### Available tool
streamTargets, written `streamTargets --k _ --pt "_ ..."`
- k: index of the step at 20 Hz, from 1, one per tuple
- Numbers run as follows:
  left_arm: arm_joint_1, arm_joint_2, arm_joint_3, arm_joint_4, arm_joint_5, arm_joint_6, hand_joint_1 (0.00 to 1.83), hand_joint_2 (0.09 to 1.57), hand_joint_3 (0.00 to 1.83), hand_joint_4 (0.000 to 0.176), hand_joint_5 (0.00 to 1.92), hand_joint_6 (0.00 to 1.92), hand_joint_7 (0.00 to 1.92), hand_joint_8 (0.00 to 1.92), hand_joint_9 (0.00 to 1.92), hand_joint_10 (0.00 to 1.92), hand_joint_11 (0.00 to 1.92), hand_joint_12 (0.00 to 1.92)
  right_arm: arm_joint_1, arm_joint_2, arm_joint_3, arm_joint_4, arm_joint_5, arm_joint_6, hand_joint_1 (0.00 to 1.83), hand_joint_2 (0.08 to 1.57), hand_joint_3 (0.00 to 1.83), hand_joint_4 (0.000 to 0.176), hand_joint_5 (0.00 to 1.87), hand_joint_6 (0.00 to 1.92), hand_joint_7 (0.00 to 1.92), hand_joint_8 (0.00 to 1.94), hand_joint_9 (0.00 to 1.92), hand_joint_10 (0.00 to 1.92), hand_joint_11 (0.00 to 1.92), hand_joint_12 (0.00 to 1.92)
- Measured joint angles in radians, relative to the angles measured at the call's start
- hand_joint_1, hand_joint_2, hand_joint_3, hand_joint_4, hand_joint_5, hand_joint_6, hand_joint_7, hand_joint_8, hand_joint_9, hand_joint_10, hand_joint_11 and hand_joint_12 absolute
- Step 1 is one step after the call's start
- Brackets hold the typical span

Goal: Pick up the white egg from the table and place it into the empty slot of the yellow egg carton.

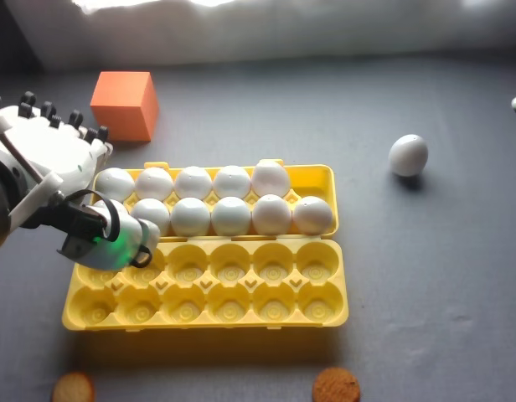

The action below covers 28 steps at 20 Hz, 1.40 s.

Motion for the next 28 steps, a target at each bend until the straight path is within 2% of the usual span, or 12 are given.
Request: streamTargets --k 3,4,5,7,8,13,15,16,17,21,23,28 --pt "-0.002 0.0 0.0 -0.006 -0.002 0.0 0.0 1.18 0.0 0.0 0.16 0.0 0.14 0.0 0.1 0.0 0.0 0.21 0.0 0.0 -0.002 0.001 -0.006 -0.004 0.05 1.21 0.0 0.0 0.11 0.0 0.13 0.0 0.08 0.01 0.0 0.14" --pt "-0.002 0.0 0.0 -0.006 -0.002 0.0 0.0 1.18 0.0 0.0 0.14 0.0 0.12 0.0 0.07 0.01 0.0 0.13 0.002 0.0 -0.002 0.002 -0.018 -0.004 0.32 1.16 0.0 0.0 0.11 0.0 0.13 0.0 0.1 0.01 0.0 0.2" --pt "-0.002 0.0 0.0 -0.006 -0.002 0.0 0.0 1.19 0.0 0.0 0.13 0.0 0.11 0.0 0.08 0.0 0.0 0.16 0.015 0.0 -0.009 0.004 -0.057 -0.004 0.66 1.07 0.0 0.0 0.13 0.0 0.14 0.0 0.11 0.01 0.0 0.32" --pt "-0.002 0.0 0.0 -0.005 -0.001 0.0 0.0 1.19 0.0 0.0 0.12 0.0 0.12 0.0 0.09 0.0 0.0 0.2 0.021 0.0 -0.01 0.005 -0.083 -0.028 0.9 0.98 0.0 0.0 0.17 0.01 0.16 0.01 0.15 0.02 0.0 0.54" --pt "-0.002 0.0 0.002 -0.006 -0.002 0.0 0.0 1.18 0.0 0.0 0.15 0.0 0.14 0.0 0.12 0.0 0.0 0.28 0.031 -0.003 -0.01 0.005 -0.088 -0.031 0.95 0.98 0.0 0.0 0.16 0.0 0.14 0.0 0.12 0.01 0.0 0.51" --pt "-0.006 -0.002 0.006 -0.007 -0.003 0.0 0.0 1.19 0.0 0.0 0.18 0.01 0.17 0.01 0.14 0.01 0.0 0.3 0.102 -0.068 0.0 0.006 -0.093 -0.041 0.99 0.97 0.0 0.0 0.21 0.01 0.17 0.0 0.12 0.0 0.0 0.49" --pt "-0.01 -0.003 0.006 -0.013 -0.005 0.001 0.0 1.2 0.0 0.0 0.15 0.0 0.15 0.01 0.12 0.01 0.0 0.25 0.109 -0.12 0.015 0.008 -0.125 -0.039 1.04 0.92 0.0 0.0 0.28 0.02 0.23 0.01 0.18 0.02 0.0 0.68" --pt "-0.013 -0.008 0.006 -0.021 -0.01 -0.001 0.0 1.2 0.0 0.0 0.16 0.0 0.16 0.01 0.14 0.01 0.0 0.28 0.116 -0.15 0.028 0.011 -0.155 -0.033 1.0 0.95 0.0 0.0 0.25 0.0 0.22 0.0 0.17 0.01 0.0 0.65" --pt "-0.018 -0.016 0.006 -0.023 -0.023 0.0 0.0 1.2 0.0 0.0 0.12 0.0 0.11 0.01 0.09 0.0 0.0 0.2 0.135 -0.171 0.042 0.013 -0.185 -0.033 1.04 0.94 0.0 0.0 0.27 0.01 0.25 0.01 0.2 0.02 0.0 0.66" --pt "-0.024 -0.017 0.006 -0.022 -0.022 0.0 0.0 1.21 0.0 0.0 0.15 0.01 0.14 0.01 0.12 0.01 0.0 0.28 0.189 -0.26 0.124 0.011 -0.203 -0.034 1.02 1.0 0.02 0.0 0.24 0.0 0.23 0.0 0.2 0.01 0.0 0.63" --pt "-0.024 -0.017 0.006 -0.027 -0.022 0.0 0.0 1.22 0.0 0.0 0.13 0.0 0.12 0.0 0.08 0.0 0.0 0.17 0.189 -0.307 0.153 0.013 -0.211 -0.034 0.99 1.01 0.01 0.0 0.21 0.0 0.21 0.0 0.18 0.0 0.0 0.61" --pt "-0.024 -0.017 0.026 -0.03 -0.027 0.0 0.0 1.22 0.0 0.0 0.14 0.0 0.12 0.0 0.09 0.0 0.0 0.2 0.139 -0.417 0.252 0.016 -0.198 -0.034 1.06 1.0 0.0 0.0 0.36 0.04 0.33 0.03 0.27 0.04 0.0 0.81"
